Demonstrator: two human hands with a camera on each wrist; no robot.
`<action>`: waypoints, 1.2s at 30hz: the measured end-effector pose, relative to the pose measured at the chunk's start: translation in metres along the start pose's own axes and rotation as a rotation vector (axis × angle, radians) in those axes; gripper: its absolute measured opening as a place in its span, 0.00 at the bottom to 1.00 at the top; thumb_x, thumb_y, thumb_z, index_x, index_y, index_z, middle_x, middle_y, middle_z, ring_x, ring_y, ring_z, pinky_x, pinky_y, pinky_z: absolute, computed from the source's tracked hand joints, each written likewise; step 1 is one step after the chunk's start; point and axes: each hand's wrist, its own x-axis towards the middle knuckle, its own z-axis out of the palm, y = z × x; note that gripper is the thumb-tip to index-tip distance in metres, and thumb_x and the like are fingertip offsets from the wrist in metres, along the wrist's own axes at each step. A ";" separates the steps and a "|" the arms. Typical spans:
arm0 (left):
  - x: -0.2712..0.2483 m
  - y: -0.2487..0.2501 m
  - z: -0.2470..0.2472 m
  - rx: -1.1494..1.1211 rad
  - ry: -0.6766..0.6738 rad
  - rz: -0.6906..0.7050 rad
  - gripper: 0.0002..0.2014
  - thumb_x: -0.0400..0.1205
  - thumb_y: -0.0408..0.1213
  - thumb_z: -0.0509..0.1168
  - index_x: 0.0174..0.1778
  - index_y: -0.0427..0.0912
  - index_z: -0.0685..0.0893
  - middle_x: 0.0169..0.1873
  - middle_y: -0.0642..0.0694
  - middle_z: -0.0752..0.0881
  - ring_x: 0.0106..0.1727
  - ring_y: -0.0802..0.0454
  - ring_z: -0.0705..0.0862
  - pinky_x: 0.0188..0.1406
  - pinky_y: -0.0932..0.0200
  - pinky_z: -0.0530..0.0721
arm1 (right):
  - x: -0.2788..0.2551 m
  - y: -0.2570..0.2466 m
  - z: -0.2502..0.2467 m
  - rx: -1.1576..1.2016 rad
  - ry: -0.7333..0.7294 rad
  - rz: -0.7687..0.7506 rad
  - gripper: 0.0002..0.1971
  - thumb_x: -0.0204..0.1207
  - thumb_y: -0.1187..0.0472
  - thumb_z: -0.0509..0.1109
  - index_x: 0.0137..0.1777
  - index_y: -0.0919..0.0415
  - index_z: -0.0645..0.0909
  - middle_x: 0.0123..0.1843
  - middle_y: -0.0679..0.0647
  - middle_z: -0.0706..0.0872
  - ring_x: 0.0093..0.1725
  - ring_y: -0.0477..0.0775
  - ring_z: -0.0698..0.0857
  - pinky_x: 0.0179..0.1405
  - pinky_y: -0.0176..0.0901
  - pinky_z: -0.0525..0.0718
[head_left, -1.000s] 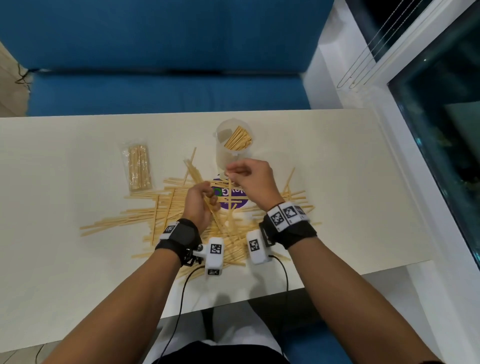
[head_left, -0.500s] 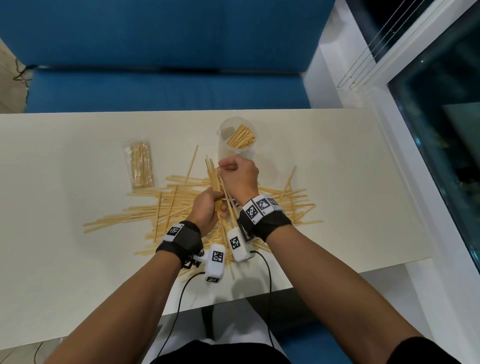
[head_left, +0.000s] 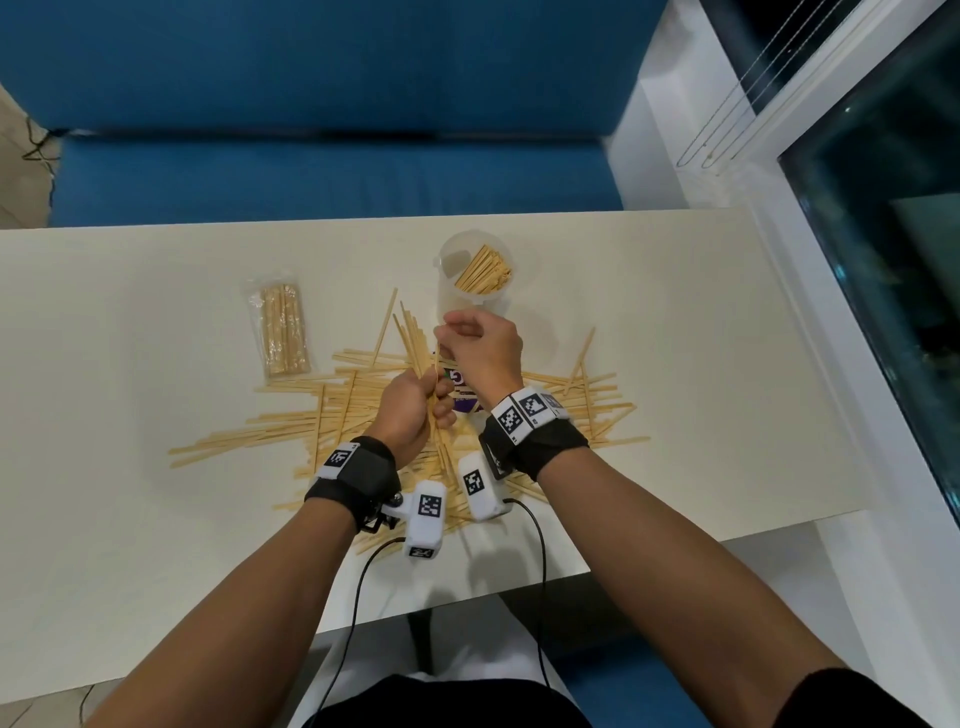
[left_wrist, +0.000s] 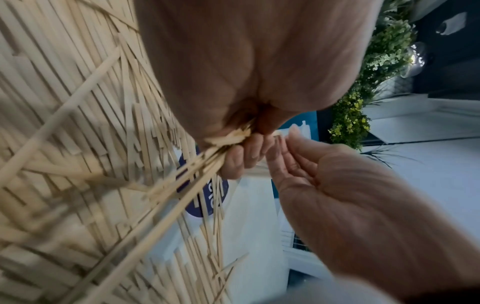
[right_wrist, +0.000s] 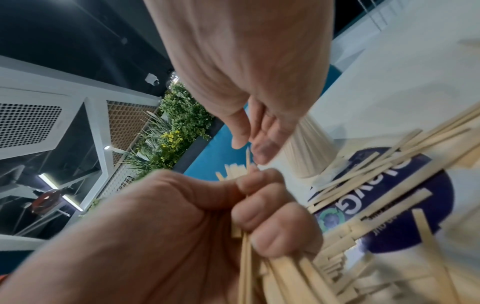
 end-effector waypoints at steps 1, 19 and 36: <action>0.000 0.002 0.000 -0.055 0.020 -0.015 0.09 0.93 0.33 0.49 0.48 0.41 0.70 0.31 0.48 0.69 0.26 0.55 0.64 0.24 0.60 0.66 | -0.001 0.002 -0.001 -0.031 -0.030 0.019 0.10 0.79 0.64 0.78 0.59 0.59 0.90 0.50 0.53 0.93 0.48 0.52 0.93 0.53 0.45 0.92; 0.009 0.005 0.004 -0.175 0.240 0.185 0.20 0.92 0.52 0.55 0.38 0.45 0.66 0.26 0.49 0.63 0.22 0.54 0.61 0.21 0.57 0.63 | -0.079 0.028 -0.035 0.175 -0.541 0.579 0.06 0.80 0.81 0.70 0.47 0.73 0.83 0.50 0.69 0.91 0.48 0.57 0.94 0.43 0.40 0.93; -0.002 0.011 0.004 -0.121 0.262 0.285 0.17 0.92 0.51 0.57 0.43 0.45 0.66 0.27 0.50 0.65 0.23 0.54 0.63 0.23 0.58 0.68 | -0.069 0.007 -0.028 0.942 -0.409 0.900 0.38 0.91 0.51 0.61 0.87 0.80 0.52 0.87 0.77 0.61 0.83 0.76 0.70 0.84 0.64 0.70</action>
